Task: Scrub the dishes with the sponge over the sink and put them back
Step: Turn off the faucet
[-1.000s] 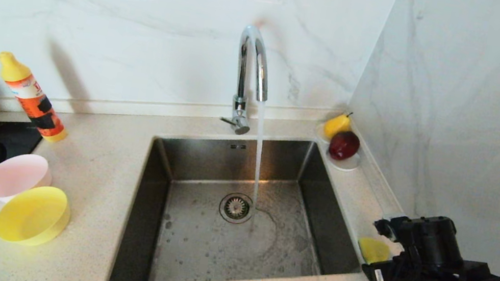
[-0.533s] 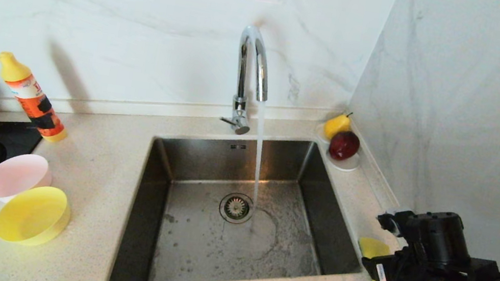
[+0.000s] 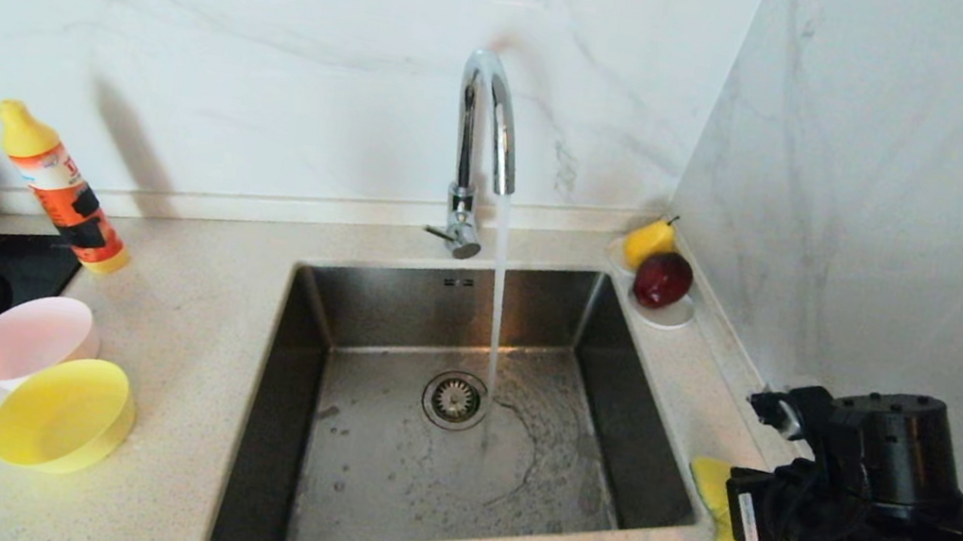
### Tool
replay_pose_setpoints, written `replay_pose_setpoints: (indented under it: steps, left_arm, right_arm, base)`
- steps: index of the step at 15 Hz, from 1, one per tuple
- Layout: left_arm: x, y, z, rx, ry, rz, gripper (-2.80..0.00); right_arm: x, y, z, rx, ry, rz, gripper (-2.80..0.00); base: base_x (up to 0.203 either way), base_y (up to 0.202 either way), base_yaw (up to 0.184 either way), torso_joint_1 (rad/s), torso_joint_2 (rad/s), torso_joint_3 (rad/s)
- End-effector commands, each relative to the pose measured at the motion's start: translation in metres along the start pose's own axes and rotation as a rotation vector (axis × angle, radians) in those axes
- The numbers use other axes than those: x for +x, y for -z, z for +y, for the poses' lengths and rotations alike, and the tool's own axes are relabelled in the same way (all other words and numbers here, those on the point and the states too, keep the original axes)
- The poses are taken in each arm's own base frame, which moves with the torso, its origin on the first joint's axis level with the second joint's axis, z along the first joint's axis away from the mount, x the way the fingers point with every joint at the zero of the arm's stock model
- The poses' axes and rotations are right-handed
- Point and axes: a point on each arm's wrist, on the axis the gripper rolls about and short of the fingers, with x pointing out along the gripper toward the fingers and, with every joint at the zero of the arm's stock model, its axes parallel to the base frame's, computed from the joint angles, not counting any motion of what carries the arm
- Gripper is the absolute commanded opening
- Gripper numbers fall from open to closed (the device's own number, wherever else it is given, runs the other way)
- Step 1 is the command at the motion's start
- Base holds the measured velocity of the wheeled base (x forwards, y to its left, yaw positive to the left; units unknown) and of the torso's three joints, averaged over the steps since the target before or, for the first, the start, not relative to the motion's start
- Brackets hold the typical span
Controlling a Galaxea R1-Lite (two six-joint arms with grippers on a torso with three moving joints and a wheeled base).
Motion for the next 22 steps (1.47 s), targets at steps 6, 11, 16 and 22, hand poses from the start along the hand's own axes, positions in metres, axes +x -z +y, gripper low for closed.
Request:
replay_pose_setpoints:
  steps: [6, 11, 16, 22]
  left_arm:
    - [0.0, 0.0, 0.0, 0.001, -0.001, 0.002, -2.8]
    - [0.0, 0.0, 0.0, 0.001, -0.001, 0.002, -2.8]
    - [0.0, 0.0, 0.0, 0.001, 0.0, 0.002, -2.8]
    - [0.0, 0.0, 0.0, 0.001, 0.0, 0.002, -2.8]
  right_arm:
    - [-0.097, -0.008, 0.007, 0.021, -0.297, -0.258, -2.8]
    - [-0.148, -0.002, -0.01, 0.032, -0.447, -0.424, -2.8]
    - [-0.181, 0.025, -0.032, -0.011, -0.578, -0.537, -2.8]
    - [-0.204, 0.076, -0.046, -0.03, -0.636, -0.572, -2.8]
  base:
    - [0.0, 0.0, 0.0, 0.0, 0.0, 0.0]
    - [0.0, 0.0, 0.0, 0.0, 0.0, 0.0]
    - [0.0, 0.0, 0.0, 0.0, 0.0, 0.0]
    - [0.0, 0.0, 0.0, 0.0, 0.0, 0.0]
